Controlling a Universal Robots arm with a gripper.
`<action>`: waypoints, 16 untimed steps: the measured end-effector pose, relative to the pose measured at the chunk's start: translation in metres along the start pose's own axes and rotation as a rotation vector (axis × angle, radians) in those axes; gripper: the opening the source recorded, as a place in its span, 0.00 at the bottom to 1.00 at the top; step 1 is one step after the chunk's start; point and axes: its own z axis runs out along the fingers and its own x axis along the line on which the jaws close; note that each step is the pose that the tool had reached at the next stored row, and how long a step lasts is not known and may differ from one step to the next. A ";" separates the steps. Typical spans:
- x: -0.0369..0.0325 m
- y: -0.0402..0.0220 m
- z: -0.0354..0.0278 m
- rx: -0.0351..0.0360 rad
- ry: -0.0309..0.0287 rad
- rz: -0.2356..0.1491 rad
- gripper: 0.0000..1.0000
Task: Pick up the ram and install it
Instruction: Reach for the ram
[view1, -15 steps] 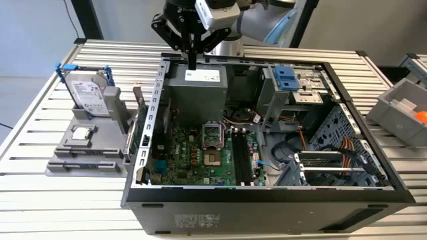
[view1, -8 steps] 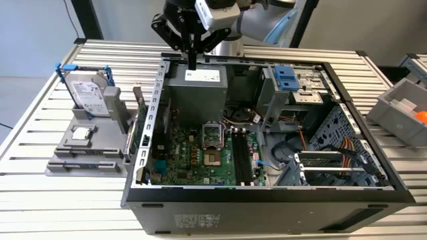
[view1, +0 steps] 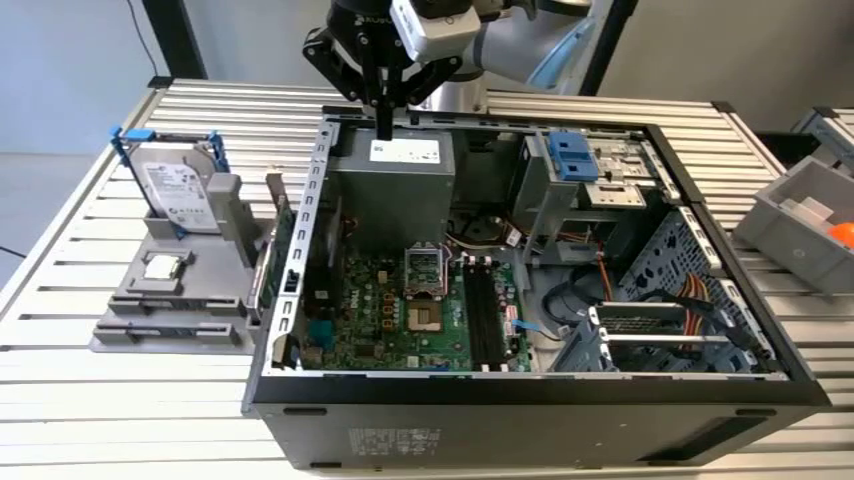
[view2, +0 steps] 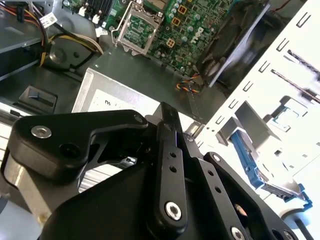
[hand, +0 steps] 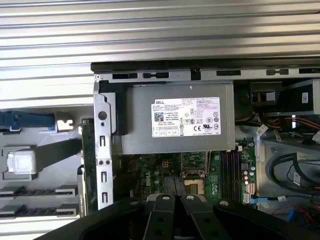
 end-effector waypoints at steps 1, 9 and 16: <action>0.0000 0.0000 0.0000 0.0000 0.0000 0.000 0.00; 0.0000 0.0000 0.0000 -0.0001 0.0001 0.000 0.00; 0.0000 0.0000 0.0000 -0.0002 0.0001 0.000 0.00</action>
